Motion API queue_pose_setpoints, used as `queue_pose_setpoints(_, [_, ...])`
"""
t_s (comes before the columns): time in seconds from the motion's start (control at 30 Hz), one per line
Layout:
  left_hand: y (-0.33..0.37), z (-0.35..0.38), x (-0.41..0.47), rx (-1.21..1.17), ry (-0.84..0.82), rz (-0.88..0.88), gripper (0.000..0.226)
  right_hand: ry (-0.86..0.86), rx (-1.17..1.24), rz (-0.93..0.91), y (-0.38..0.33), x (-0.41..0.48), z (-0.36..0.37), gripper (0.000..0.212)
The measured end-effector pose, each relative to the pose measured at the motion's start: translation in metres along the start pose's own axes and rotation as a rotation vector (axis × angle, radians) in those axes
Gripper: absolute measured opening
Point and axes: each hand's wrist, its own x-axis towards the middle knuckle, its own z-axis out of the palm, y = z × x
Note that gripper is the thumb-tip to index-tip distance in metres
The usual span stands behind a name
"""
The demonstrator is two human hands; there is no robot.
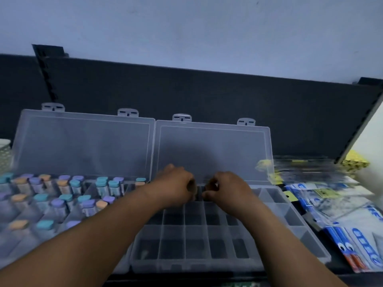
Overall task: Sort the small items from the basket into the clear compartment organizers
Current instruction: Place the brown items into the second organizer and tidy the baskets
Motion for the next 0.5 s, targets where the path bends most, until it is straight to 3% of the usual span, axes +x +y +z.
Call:
queue_pose_setpoints(0.2, [-0.006, -0.001, -0.008, 0.056, 0.017, -0.01, 0.034, -0.033, -0.027, 0.003, -0.007, -0.004, -0.005, 0.045])
queue_pose_setpoints(0.3, [-0.02, -0.008, -0.025, 0.025, 0.07, -0.026, 0.054, 0.009, -0.067, -0.018, -0.024, -0.011, -0.007, 0.05])
queue_pose_setpoints(0.5, [-0.075, -0.031, -0.094, 0.029, 0.35, -0.083, 0.072, 0.144, -0.086, -0.211, -0.104, -0.031, 0.008, 0.055])
